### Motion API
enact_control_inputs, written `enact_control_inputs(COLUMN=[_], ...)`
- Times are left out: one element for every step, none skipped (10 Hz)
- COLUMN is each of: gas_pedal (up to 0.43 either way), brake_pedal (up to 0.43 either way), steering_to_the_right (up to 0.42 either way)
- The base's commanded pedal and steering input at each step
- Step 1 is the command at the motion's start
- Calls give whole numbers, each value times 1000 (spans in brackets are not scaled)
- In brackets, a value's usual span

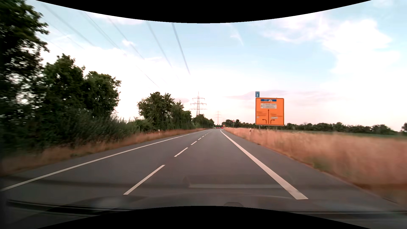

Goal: Follow the waypoints while adhering to traffic rules and regulations

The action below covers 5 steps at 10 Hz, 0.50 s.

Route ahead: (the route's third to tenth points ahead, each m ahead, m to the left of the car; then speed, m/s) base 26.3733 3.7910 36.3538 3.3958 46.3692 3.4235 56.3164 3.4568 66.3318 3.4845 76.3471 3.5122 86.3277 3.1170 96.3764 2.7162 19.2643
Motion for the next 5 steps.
enact_control_inputs(gas_pedal=[0, 0, 0, 0, 0], brake_pedal=[0, 0, 0, 0, 0], steering_to_the_right=[0, -1, -1, 0, 0])
